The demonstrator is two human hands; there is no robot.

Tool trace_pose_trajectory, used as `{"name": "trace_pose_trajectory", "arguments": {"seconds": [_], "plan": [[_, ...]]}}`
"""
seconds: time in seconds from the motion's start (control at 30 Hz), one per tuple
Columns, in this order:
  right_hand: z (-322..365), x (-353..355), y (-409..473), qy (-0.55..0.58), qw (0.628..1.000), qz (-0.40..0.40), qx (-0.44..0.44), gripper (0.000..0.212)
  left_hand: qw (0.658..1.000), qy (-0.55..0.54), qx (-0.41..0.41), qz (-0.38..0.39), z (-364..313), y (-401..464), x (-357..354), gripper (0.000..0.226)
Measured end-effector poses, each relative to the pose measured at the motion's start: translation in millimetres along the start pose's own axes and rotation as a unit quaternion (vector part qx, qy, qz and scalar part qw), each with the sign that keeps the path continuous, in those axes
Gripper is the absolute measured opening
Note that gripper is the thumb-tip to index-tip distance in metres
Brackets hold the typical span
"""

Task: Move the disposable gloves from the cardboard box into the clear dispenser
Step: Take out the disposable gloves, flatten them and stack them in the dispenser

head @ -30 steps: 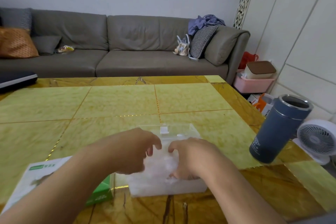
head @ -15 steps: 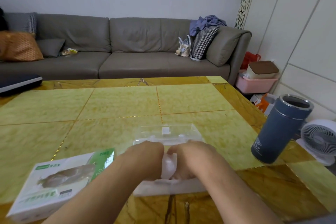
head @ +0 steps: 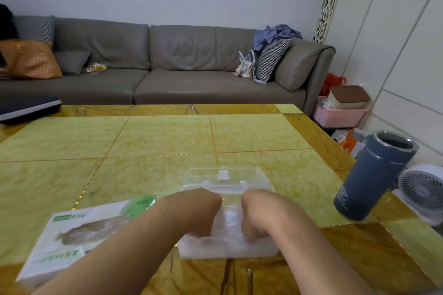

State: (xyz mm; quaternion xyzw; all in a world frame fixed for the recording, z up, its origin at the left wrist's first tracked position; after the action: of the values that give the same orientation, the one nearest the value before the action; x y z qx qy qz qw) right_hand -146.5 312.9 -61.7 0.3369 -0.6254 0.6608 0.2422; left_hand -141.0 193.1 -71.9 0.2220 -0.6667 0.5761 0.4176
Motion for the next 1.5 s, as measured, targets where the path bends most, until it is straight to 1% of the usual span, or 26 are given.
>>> {"name": "trace_pose_trajectory", "arguments": {"seconds": [0.1,0.2,0.3,0.4,0.47,0.53,0.57,0.6,0.67,0.73,0.8,0.83,0.9,0.93,0.97,1.0,1.07,1.1,1.13,1.2,1.27,1.33,1.37,1.43,1.47,1.5], "plan": [[-0.3,-1.7,4.0,-0.011,1.000,0.013,-0.007,0.015,0.998,0.059,0.004,-0.026,3.5,-5.0,2.0,0.036],[0.4,-2.8,5.6,0.006,1.000,0.011,-0.006,0.011,0.993,0.111,0.004,-0.033,3.2,-5.8,3.2,0.034],[-2.4,-4.0,1.6,0.042,0.999,0.002,0.000,0.007,0.992,0.124,-0.009,-0.028,0.2,-4.5,5.3,0.042],[-5.2,-5.3,-4.7,0.092,0.996,-0.016,0.010,0.012,0.993,0.115,-0.016,-0.023,-3.1,-8.4,5.5,0.044],[-5.5,-6.2,-8.6,0.114,0.993,-0.029,0.016,0.020,0.995,0.101,-0.016,-0.014,-2.6,-11.1,4.3,0.039],[-4.5,-6.6,-13.2,0.125,0.991,-0.035,0.025,0.018,0.996,0.082,-0.010,0.012,1.2,-14.7,3.2,0.037],[-4.1,-5.7,-17.2,0.125,0.991,-0.041,0.029,0.016,0.997,0.073,-0.010,0.030,2.7,-18.1,3.6,0.040],[-3.7,-4.6,-21.3,0.124,0.991,-0.046,0.029,0.019,0.997,0.060,-0.014,0.047,3.6,-22.8,4.9,0.046],[-1.7,-1.3,-29.1,0.118,0.991,-0.058,0.031,0.032,0.997,0.018,-0.034,0.068,5.5,-38.0,11.5,0.062],[1.3,2.4,-35.8,0.110,0.990,-0.078,0.032,0.036,0.997,-0.031,-0.063,0.044,9.8,-57.5,24.5,0.064],[8.4,7.7,-46.1,0.094,0.988,-0.118,0.034,0.040,0.992,-0.102,-0.078,-0.019,22.6,-77.7,35.5,0.057],[11.0,11.6,-50.9,0.082,0.985,-0.149,0.034,0.044,0.983,-0.153,-0.076,-0.062,33.3,-86.0,38.4,0.053],[22.0,20.3,-59.1,0.063,0.970,-0.231,0.048,0.051,0.958,-0.229,-0.031,-0.171,68.8,-105.2,35.2,0.036],[29.4,23.0,-63.8,0.064,0.959,-0.267,0.065,0.054,0.949,-0.231,0.010,-0.216,86.4,-113.7,29.6,0.022],[43.2,23.5,-68.0,0.063,0.949,-0.294,0.093,0.058,0.943,-0.219,0.063,-0.242,105.6,-123.0,18.3,0.012],[57.1,22.3,-72.9,0.061,0.937,-0.317,0.130,0.062,0.939,-0.208,0.114,-0.248,121.8,-127.7,5.0,0.013],[92.1,12.6,-82.1,0.043,0.916,-0.334,0.216,0.069,0.940,-0.195,0.188,-0.208,144.6,-130.6,-28.8,0.028],[109.2,4.1,-84.9,0.034,0.911,-0.320,0.257,0.071,0.943,-0.193,0.202,-0.179,150.0,-126.8,-43.4,0.035],[127.4,-5.4,-85.8,0.018,0.910,-0.297,0.289,0.073,0.948,-0.194,0.204,-0.148,154.0,-122.3,-57.5,0.040],[158.7,-27.2,-78.2,-0.050,0.910,-0.250,0.326,0.075,0.957,-0.192,0.191,-0.101,153.7,-111.0,-75.5,0.039],[181.1,-45.5,-64.7,-0.103,0.918,-0.206,0.323,0.075,0.958,-0.195,0.185,-0.103,153.4,-104.1,-81.8,0.038],[195.4,-57.8,-52.6,-0.108,0.925,-0.195,0.308,0.069,0.955,-0.203,0.179,-0.120,156.4,-101.3,-83.0,0.039],[198.9,-60.9,-47.7,-0.108,0.922,-0.215,0.304,0.063,0.954,-0.207,0.175,-0.130,157.7,-101.3,-83.4,0.039],[202.4,-61.5,-43.6,-0.115,0.915,-0.252,0.294,0.041,0.949,-0.219,0.169,-0.153,162.3,-106.2,-81.6,0.040],[202.5,-58.5,-45.1,-0.107,0.911,-0.274,0.290,0.034,0.943,-0.231,0.161,-0.180,164.5,-110.3,-77.3,0.040],[203.0,-59.4,-44.5,-0.110,0.903,-0.293,0.293,0.031,0.931,-0.256,0.151,-0.211,168.7,-114.9,-73.3,0.038]]}}
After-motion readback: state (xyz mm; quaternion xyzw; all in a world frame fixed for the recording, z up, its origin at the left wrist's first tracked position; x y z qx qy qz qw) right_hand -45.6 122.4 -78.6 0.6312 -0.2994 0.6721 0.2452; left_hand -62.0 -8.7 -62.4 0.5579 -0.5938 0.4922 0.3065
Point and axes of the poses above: each hand's wrist, its own y-axis towards the middle knuckle, its own x-axis out of the back of the hand, z = x × y, the point moved 7 cm from there along y, towards the middle knuckle, and after that the axes turned 9 degrees about z, right-handed, at the moved point
